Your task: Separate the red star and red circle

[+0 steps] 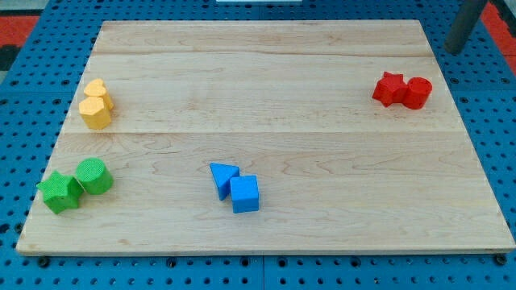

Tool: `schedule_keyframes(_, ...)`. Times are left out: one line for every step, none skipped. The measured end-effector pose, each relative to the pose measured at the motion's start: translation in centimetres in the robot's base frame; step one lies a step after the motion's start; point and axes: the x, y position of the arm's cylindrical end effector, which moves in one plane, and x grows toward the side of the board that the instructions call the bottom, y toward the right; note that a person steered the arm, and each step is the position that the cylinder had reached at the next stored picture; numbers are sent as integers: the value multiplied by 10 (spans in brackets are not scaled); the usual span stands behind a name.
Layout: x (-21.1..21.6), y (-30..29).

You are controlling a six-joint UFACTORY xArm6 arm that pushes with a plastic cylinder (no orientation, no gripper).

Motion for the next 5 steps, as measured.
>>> schedule_keyframes(19, 16)
schedule_keyframes(25, 16)
schedule_keyframes(55, 14)
schedule_keyframes(70, 14)
schedule_keyframes(71, 9)
